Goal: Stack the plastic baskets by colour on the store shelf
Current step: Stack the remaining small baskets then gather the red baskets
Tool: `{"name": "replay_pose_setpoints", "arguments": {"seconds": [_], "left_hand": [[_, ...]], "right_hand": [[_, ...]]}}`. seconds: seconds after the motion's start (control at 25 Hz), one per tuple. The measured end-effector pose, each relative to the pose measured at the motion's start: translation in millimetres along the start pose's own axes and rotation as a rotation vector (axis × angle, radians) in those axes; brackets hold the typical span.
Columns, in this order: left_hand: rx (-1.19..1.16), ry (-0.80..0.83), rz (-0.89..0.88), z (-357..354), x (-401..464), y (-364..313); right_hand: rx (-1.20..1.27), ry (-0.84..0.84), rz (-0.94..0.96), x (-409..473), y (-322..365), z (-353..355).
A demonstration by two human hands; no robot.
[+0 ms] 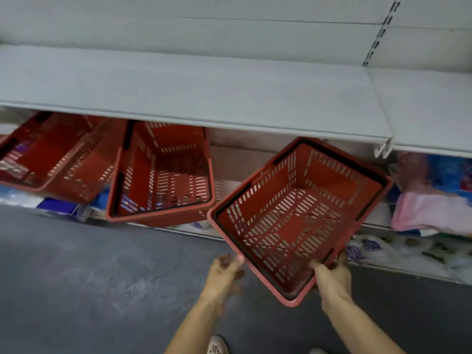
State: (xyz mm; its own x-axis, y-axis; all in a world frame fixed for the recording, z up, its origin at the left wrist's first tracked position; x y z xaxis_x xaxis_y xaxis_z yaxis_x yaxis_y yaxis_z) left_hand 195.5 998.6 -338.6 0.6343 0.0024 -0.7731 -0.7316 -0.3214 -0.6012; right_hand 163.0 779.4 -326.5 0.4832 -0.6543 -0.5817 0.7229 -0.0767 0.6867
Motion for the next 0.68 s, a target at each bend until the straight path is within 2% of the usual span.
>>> {"name": "replay_pose_setpoints", "arguments": {"seconds": [0.12,0.2,0.36,0.52,0.68], "left_hand": [[-0.209,-0.152,-0.059,46,47,-57],[-0.35,-0.205,-0.08,61,72,-92],[-0.473,-0.274,-0.107,67,109,-121],[-0.615,-0.16,-0.128,76,136,-126],[-0.503,-0.328,-0.176,114,94,-94]], "right_hand": [[-0.014,-0.059,0.054,-10,5,-4],[0.008,-0.051,0.077,-14,6,-11],[-0.02,-0.093,0.094,-12,1,-16],[-0.014,-0.12,0.116,-7,-1,-2],[-0.051,-0.152,0.118,-3,-3,42]]}}
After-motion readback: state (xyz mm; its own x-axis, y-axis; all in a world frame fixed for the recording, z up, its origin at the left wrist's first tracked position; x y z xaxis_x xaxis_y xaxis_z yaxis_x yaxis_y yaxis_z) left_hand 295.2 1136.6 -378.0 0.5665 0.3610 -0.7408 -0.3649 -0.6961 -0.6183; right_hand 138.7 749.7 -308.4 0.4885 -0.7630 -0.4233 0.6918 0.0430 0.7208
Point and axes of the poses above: each hand's wrist, its own x-axis towards the middle knuckle, its own z-axis out of the back of the hand, y = z × x, the point moved 2 cm from there along x, towards the middle knuckle, and after that the axes turned 11 degrees about -x, right-handed, at the moved point
